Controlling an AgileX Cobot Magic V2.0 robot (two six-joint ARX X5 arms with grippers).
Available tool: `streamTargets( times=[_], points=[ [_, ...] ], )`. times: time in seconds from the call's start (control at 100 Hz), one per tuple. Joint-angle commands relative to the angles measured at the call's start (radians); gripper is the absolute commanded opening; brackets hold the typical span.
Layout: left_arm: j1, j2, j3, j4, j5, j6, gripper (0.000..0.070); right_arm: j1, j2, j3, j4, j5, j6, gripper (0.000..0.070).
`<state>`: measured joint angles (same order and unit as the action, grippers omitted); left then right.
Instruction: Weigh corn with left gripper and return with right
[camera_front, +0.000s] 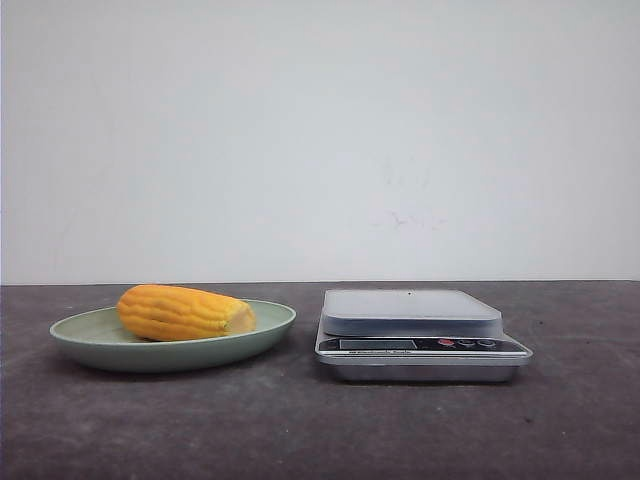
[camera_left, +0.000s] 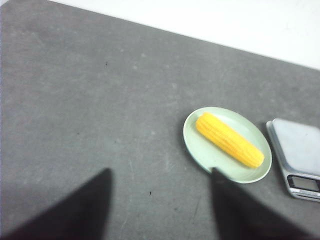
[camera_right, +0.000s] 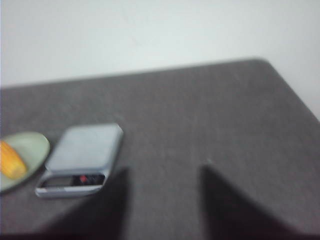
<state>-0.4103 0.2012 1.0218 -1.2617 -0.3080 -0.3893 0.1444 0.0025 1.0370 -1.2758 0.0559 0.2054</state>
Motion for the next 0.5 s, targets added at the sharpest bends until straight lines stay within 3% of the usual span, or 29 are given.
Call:
streamTargets(
  times=[0.0, 0.49],
  points=[
    [-0.003, -0.002, 0.002, 0.025, 0.002, 0.024, 0.0007, -0.005, 0.003, 0.005, 0.012, 0.002, -0.011, 0.0011],
    [-0.003, -0.002, -0.002, 0.051, 0.002, 0.034, 0.001, -0.01, 0.003, 0.003, 0.023, -0.002, -0.004, 0.0012]
  ],
)
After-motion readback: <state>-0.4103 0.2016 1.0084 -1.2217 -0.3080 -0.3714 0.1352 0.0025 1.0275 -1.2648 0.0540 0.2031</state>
